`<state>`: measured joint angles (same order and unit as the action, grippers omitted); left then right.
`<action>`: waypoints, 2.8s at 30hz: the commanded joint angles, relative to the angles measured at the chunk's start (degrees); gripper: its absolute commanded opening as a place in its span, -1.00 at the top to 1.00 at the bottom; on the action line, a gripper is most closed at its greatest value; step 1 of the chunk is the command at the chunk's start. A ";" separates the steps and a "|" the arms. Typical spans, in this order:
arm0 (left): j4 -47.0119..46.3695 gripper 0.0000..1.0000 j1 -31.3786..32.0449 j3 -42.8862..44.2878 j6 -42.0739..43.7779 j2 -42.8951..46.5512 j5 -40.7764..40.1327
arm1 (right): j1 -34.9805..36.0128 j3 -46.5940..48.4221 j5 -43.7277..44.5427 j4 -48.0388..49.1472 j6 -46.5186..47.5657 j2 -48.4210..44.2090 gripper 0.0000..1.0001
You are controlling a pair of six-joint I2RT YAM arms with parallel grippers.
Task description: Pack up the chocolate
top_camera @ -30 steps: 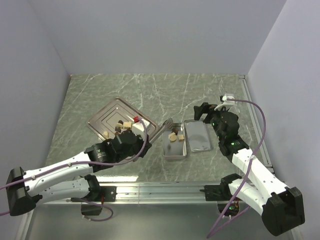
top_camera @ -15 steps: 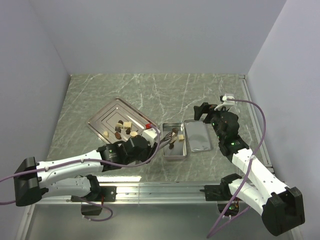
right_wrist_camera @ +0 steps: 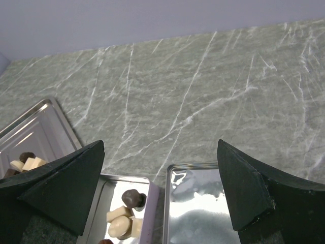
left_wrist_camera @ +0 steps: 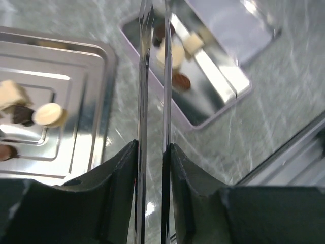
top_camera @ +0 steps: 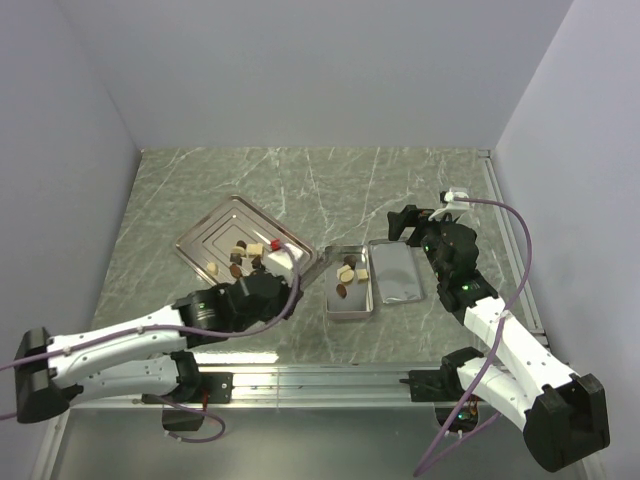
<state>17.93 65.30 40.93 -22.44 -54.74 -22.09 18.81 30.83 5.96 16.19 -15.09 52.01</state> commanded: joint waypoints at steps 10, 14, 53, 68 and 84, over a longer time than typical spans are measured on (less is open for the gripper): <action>15.19 0.20 -4.64 5.13 -16.49 -2.99 -21.52 | -0.09 2.92 0.11 0.78 0.77 0.37 -0.96; 9.85 0.20 -10.44 3.11 -12.73 -3.36 -16.33 | 0.00 2.92 0.11 0.78 0.85 0.37 -0.96; 11.42 0.18 -14.76 5.39 -14.13 -13.38 -15.71 | -0.17 3.18 0.28 0.43 0.77 0.90 -0.96; 11.95 0.23 -14.32 5.39 -14.83 -13.28 -15.18 | 0.00 3.27 0.37 0.34 0.77 0.81 -0.96; 12.13 0.54 -14.41 6.10 -14.74 -15.31 -15.97 | -0.18 3.27 0.46 0.34 0.68 0.81 -0.96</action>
<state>31.14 50.70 45.65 -37.15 -72.60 -37.32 18.81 30.87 5.98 15.57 -15.09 52.86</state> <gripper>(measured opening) 0.276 0.979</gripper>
